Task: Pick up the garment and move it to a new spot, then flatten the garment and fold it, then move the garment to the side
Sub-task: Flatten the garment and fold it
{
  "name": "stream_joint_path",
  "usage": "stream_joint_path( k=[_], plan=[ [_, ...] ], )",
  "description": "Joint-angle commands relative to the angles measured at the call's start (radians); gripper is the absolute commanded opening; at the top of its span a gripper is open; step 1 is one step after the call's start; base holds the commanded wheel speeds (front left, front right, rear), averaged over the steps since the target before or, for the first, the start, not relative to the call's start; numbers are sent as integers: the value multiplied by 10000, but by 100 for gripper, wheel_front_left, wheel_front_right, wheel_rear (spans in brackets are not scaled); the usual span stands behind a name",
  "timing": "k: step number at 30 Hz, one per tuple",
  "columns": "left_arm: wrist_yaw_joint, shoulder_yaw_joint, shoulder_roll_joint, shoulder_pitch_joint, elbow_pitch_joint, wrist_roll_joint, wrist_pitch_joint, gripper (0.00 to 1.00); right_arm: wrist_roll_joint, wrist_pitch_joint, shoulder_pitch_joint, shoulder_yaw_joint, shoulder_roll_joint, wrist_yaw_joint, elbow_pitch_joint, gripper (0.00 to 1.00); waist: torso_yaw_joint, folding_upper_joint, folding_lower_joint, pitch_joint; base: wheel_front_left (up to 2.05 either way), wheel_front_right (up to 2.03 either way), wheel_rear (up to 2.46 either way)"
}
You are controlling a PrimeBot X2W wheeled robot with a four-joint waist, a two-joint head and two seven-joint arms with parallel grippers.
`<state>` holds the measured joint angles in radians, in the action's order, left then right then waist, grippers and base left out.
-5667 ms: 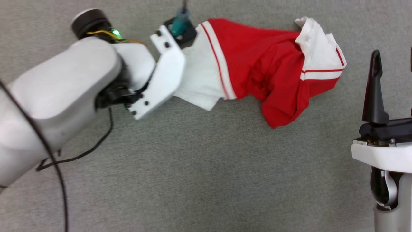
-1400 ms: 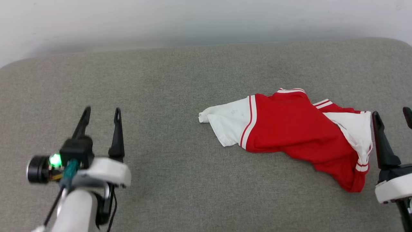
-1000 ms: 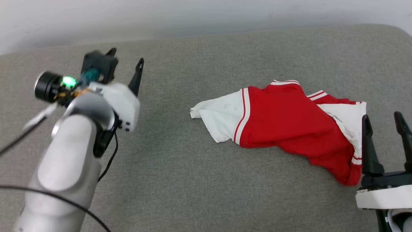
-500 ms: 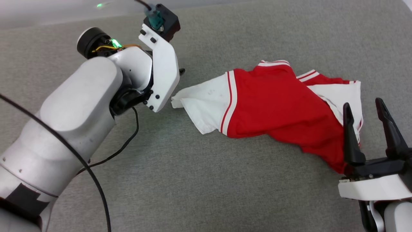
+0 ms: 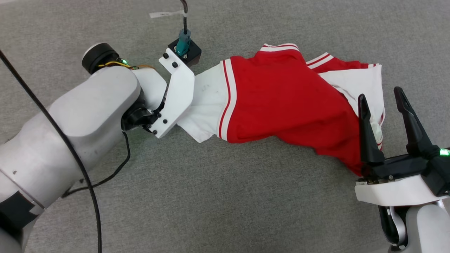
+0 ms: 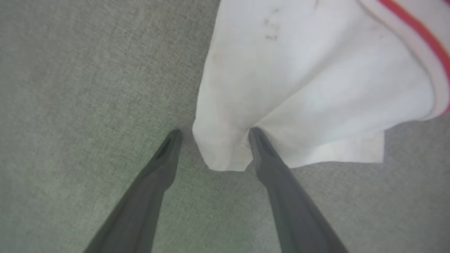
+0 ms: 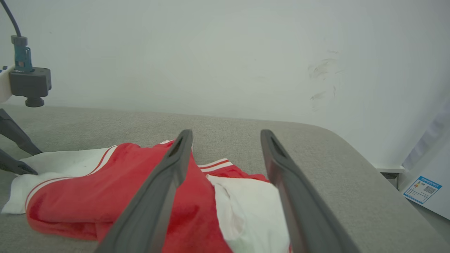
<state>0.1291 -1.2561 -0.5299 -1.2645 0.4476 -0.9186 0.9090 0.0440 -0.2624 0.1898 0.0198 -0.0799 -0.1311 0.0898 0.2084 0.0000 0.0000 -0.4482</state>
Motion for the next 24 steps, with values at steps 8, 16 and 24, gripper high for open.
stream_joint_path(
  k=[8,16,24],
  plan=[
    [-1,-304,-327,528,-568,-70,-232,0,-145,-32,94,-110,103,5,-111,100,-217,0,0,226,0,0,0],
    [-3,-248,-1565,580,-697,-642,-848,0,-148,-29,-314,-367,73,5,-173,100,-973,0,0,944,0,0,0],
    [-2,-247,-2749,1266,222,-1264,-1198,0,-204,-28,-485,-316,-24,5,-242,100,-1255,0,0,1174,0,0,0]
  ],
)
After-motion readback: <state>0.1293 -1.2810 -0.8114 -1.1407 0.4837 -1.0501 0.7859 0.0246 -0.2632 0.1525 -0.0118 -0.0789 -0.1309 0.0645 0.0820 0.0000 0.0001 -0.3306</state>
